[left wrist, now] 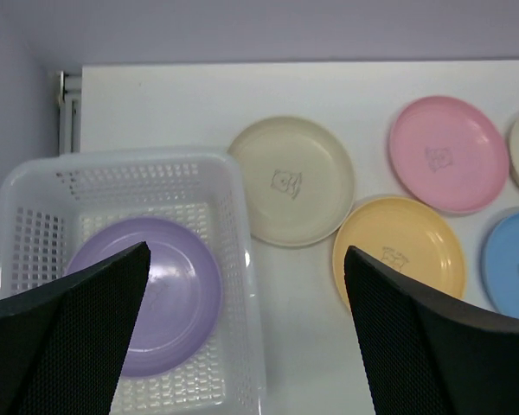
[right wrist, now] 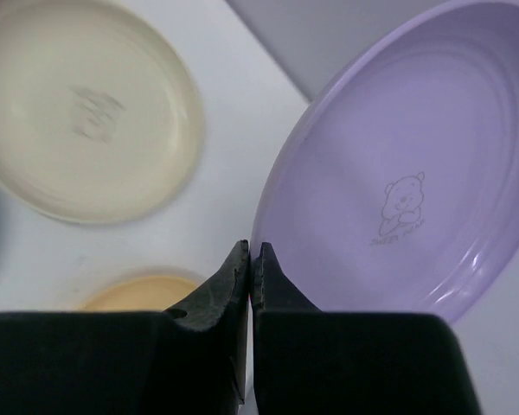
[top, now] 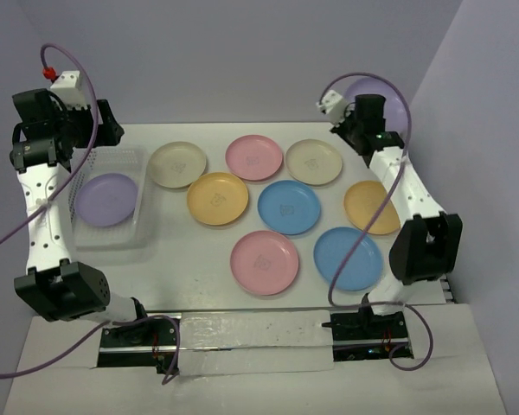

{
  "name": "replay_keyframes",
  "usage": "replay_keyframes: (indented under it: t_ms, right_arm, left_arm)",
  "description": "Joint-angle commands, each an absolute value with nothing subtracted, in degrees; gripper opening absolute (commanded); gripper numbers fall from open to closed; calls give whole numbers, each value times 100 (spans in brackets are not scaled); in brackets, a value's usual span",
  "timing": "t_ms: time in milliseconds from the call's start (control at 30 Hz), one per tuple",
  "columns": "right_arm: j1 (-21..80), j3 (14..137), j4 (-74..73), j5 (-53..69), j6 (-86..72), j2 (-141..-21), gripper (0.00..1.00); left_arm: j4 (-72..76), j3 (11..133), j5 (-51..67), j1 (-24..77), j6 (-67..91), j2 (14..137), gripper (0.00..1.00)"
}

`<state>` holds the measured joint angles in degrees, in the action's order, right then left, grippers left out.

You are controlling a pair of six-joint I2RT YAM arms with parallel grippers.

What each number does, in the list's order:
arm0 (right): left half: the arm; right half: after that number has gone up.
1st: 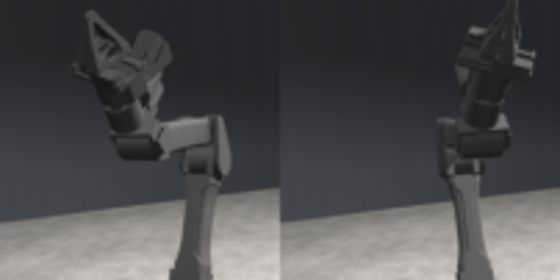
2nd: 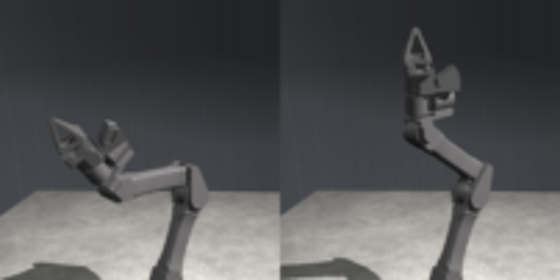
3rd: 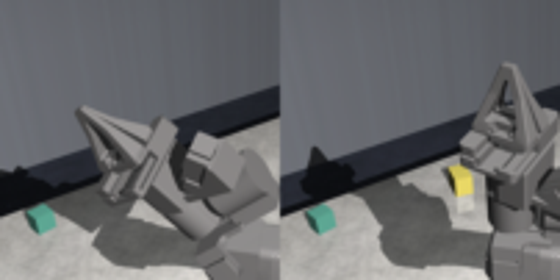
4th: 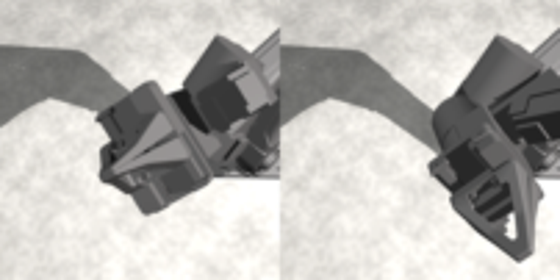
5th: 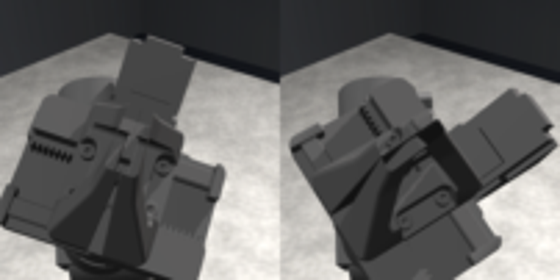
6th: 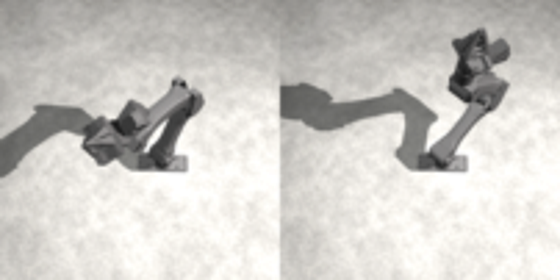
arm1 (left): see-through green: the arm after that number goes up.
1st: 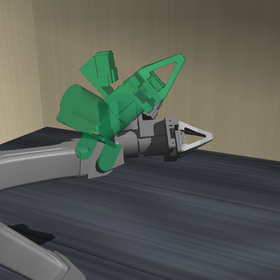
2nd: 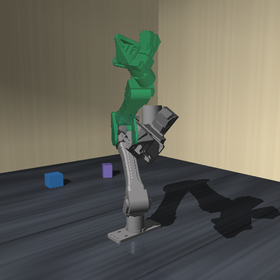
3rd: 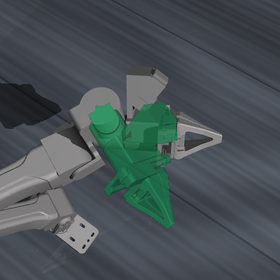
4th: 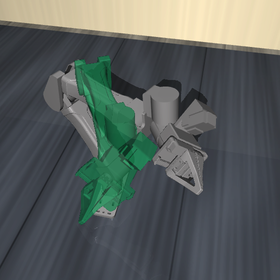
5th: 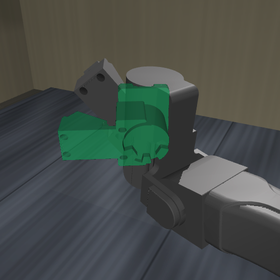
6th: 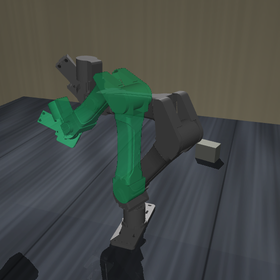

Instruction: Place the plates into the plastic bin on the countertop

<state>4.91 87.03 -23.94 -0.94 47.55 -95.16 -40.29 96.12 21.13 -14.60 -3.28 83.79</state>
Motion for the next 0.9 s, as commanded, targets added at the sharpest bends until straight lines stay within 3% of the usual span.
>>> replay_keyframes:
  t_ms: [0,300,567,700,767,867]
  right_arm:
    - [1863,7614,-1977,-347,5323,-8507,0]
    - [4803,6071,-1522,-1598,5839,-7404,0]
    - [6223,5476,-1512,-2004,6161,-7260,0]
    - [6725,5714,-1843,-1980,5949,-7334,0]
    - [6857,5890,-1978,-1948,5821,-7385,0]
    - [6959,6052,-2148,-1923,5745,-7465,0]
  left_arm:
    - [-3823,9886,2699,-1315,-304,8062,99]
    - [-4589,10118,3145,-529,-797,8101,99]
    - [-4702,9652,2712,917,-738,8357,96]
    - [-4789,9332,2019,1674,-964,8537,86]
    - [-4804,9189,1899,1855,-1041,8569,73]
    - [-4779,9049,1913,1958,-1064,8596,64]
